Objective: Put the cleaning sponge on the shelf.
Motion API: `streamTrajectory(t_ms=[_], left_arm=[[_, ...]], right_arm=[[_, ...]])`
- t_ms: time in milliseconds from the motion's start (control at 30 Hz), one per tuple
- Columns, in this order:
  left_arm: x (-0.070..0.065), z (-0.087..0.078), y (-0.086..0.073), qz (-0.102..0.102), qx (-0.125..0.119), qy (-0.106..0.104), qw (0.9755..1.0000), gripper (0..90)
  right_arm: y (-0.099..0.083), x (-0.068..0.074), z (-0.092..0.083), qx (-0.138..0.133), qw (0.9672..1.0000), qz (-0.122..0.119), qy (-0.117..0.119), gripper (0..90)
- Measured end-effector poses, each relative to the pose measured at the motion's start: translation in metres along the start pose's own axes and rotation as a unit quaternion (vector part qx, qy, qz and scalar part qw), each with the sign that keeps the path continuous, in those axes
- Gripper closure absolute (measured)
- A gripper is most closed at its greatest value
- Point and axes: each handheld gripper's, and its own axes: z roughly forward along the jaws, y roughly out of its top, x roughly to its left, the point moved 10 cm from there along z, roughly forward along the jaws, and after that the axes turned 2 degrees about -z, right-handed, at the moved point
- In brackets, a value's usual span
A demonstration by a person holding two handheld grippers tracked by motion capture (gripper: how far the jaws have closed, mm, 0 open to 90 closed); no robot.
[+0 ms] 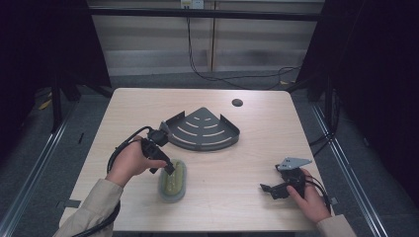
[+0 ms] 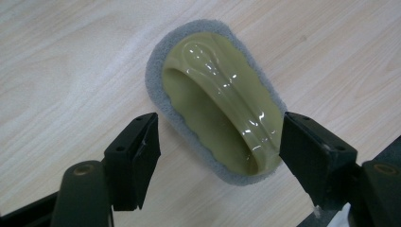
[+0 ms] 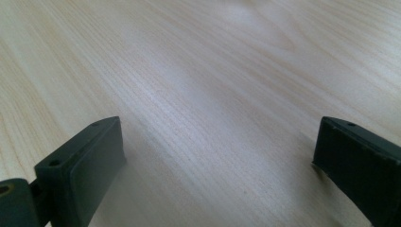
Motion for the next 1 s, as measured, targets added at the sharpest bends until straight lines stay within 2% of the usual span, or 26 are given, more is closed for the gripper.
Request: streamTrajectory(t_ms=[500,1000], left_arm=[[-0.006,0.008,0.002,-0.007,0.005,-0.010,0.9999,30.7],[-0.008,0.018,0.001,-0.009,0.015,-0.009,0.9998,32.9]], right_arm=[[0.000,0.000,0.000,0.000,1.0000,0.000,0.000,2.2],[0.000,0.000,0.000,0.000,1.0000,0.000,0.000,2.2]])
